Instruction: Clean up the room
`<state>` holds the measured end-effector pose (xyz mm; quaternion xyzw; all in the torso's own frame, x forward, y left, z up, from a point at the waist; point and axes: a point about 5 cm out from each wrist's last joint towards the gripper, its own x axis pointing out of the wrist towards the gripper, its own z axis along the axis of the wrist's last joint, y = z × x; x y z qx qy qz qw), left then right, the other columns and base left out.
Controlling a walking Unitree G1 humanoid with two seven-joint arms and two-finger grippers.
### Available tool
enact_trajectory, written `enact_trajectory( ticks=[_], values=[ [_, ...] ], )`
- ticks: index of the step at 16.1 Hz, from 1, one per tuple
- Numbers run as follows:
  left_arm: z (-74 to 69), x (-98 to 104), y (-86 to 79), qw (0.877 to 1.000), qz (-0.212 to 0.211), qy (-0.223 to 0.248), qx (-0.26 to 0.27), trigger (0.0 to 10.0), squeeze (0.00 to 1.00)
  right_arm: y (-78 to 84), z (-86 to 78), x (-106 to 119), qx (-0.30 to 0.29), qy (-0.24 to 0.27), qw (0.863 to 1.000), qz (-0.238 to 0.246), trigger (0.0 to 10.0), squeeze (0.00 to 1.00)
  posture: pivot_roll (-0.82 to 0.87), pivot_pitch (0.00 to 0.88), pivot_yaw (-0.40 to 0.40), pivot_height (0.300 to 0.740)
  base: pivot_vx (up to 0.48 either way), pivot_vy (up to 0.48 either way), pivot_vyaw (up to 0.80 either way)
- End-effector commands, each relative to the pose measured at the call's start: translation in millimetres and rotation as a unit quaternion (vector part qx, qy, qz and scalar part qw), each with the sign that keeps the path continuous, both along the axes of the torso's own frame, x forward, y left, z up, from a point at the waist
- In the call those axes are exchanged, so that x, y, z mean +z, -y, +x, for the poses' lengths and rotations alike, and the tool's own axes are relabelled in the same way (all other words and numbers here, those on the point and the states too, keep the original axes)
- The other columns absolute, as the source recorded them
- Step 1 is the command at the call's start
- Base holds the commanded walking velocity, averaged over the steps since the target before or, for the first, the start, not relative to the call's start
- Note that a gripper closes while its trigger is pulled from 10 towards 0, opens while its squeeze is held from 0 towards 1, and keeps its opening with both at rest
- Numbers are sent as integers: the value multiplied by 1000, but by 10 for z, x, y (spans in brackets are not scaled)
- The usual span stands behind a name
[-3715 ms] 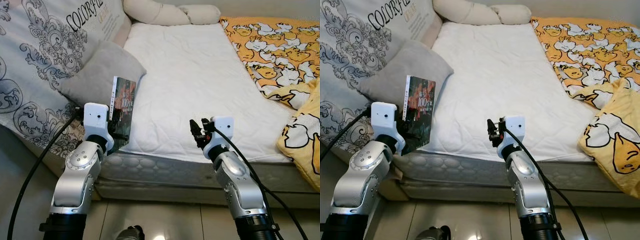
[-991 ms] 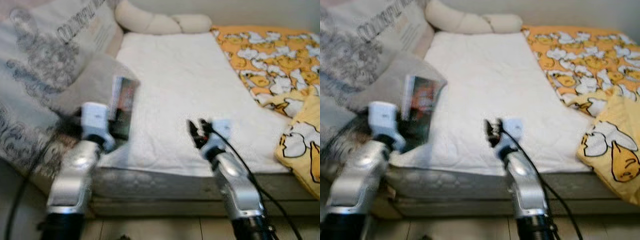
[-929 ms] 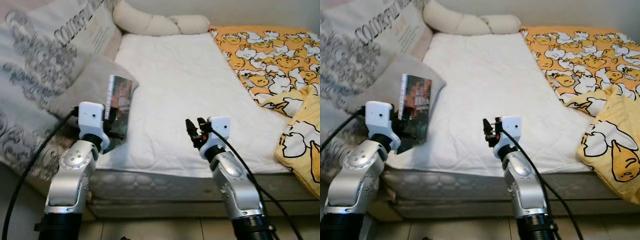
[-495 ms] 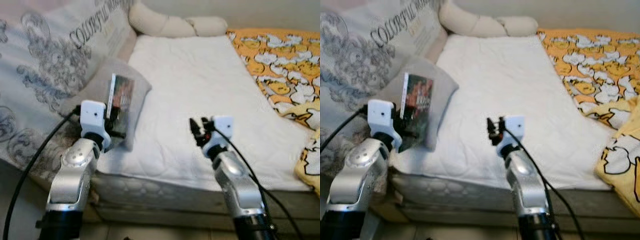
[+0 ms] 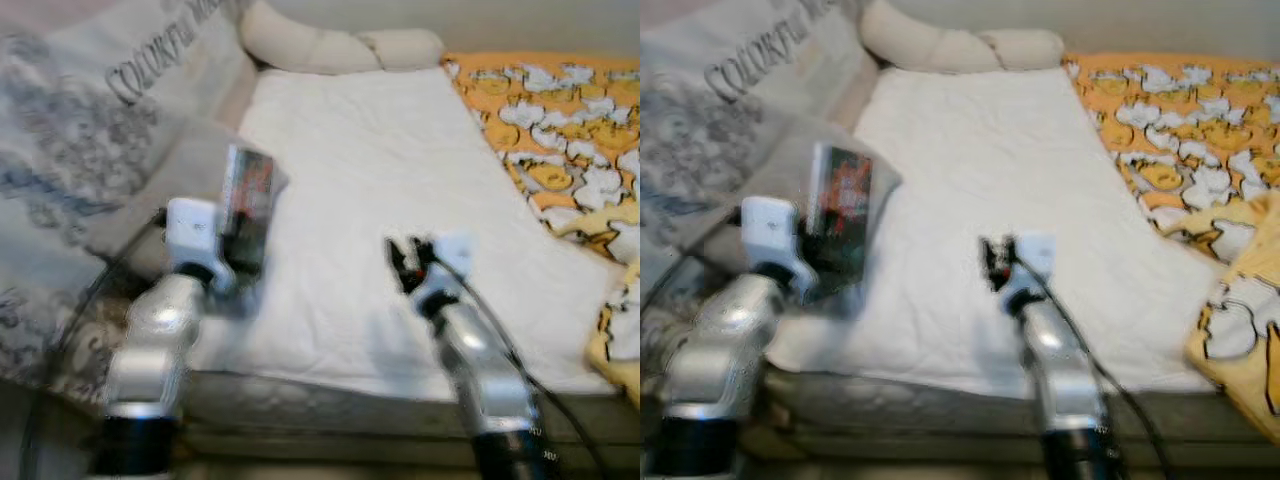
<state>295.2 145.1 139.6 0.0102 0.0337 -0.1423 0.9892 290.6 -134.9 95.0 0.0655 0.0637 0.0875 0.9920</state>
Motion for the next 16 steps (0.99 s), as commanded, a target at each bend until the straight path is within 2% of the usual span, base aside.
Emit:
enact_trajectory(
  ticks=[1,11,16],
  values=[
    [17,112,-73,1000,6,26,10,10000,0,-101,15,45,13,8,1000,10,10000,0,3,0,15,740,352,0,0],
    [-6,103,-88,1000,7,25,10,10000,0,-127,3,33,21,6,1000,9,10000,0,7,0,13,740,351,0,0],
    [-17,71,-76,1000,11,16,9,10000,0,-122,-1,23,20,5,1000,7,10000,0,7,0,13,740,0,0,0]
  ],
)
